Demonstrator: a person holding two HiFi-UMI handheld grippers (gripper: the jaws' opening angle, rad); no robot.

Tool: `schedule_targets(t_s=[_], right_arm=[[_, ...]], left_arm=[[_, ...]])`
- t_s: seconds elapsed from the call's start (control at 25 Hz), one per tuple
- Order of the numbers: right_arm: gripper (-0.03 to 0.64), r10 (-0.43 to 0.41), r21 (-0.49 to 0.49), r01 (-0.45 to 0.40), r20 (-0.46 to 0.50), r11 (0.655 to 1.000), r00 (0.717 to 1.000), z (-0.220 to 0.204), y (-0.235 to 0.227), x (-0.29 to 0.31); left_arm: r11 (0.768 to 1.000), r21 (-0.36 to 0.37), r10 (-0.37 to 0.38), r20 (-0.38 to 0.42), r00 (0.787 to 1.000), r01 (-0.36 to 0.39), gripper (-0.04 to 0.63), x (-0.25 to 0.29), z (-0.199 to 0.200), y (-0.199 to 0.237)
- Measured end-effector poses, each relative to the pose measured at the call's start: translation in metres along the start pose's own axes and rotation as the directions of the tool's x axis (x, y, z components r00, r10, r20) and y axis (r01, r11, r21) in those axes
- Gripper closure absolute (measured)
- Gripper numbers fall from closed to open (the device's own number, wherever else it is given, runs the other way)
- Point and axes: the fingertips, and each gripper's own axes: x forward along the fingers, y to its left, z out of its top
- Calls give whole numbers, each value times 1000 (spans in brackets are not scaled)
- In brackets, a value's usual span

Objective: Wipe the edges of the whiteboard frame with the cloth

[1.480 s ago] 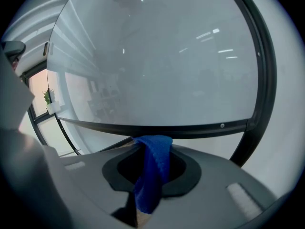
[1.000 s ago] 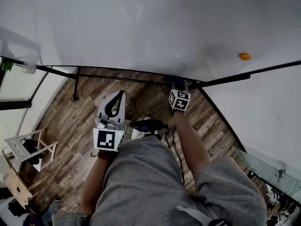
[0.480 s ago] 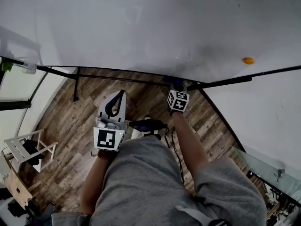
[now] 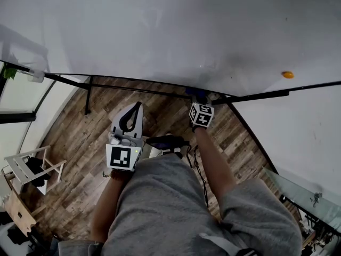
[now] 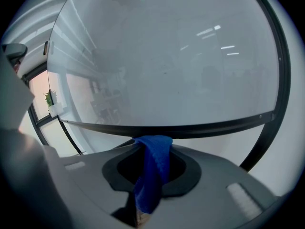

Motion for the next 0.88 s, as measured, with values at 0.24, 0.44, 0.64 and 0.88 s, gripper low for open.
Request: schedule_targets(t_s=[0.24, 0.44, 0.64, 0.88], right_arm=[[532, -4, 8, 4, -5, 1000, 1000, 1, 12, 4], [532, -4, 7, 5, -8, 1000, 1000, 1, 21, 6], [532, 0, 6, 0, -12, 1000, 1000, -1, 34, 11], [532, -6, 7, 6, -16, 1000, 1000, 0, 45, 14]], left_arm=[[1000, -3, -2, 1, 1000, 2, 586, -3, 0, 11], [1000, 14, 0, 10, 1000, 0, 586, -7, 0, 22], [1000, 3, -1, 5, 1000, 0, 586, -12, -6, 34], [1000, -6, -3, 10, 1000, 3, 586, -16, -5, 46]])
